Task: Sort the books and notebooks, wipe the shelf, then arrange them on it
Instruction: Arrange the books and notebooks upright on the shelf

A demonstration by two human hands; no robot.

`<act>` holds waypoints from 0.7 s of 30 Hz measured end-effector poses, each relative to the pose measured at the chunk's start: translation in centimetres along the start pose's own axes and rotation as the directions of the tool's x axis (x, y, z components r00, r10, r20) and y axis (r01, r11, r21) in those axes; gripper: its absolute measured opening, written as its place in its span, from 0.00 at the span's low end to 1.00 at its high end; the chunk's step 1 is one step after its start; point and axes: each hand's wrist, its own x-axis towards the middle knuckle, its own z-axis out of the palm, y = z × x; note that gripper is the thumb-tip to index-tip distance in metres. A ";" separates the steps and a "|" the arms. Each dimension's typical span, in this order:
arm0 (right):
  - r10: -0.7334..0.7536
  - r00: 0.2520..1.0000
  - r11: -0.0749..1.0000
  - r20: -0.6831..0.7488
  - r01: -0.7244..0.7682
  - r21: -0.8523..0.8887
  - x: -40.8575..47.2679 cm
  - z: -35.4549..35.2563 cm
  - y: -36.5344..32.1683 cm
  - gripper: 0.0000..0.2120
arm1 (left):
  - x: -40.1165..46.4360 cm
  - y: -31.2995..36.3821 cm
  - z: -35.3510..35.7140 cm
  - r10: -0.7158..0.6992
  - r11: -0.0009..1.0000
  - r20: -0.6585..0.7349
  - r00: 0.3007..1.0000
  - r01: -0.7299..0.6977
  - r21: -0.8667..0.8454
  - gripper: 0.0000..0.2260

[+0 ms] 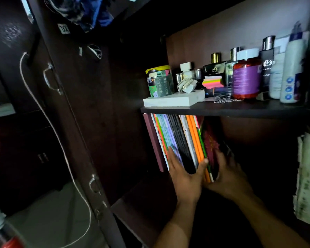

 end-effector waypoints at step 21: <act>-0.112 0.959 0.983 0.259 0.069 0.169 0.6 1.6 0.5 0.53 | 6.6 -2.9 -6.0 -0.008 0.795 -0.115 0.993 0.076 0.601 0.27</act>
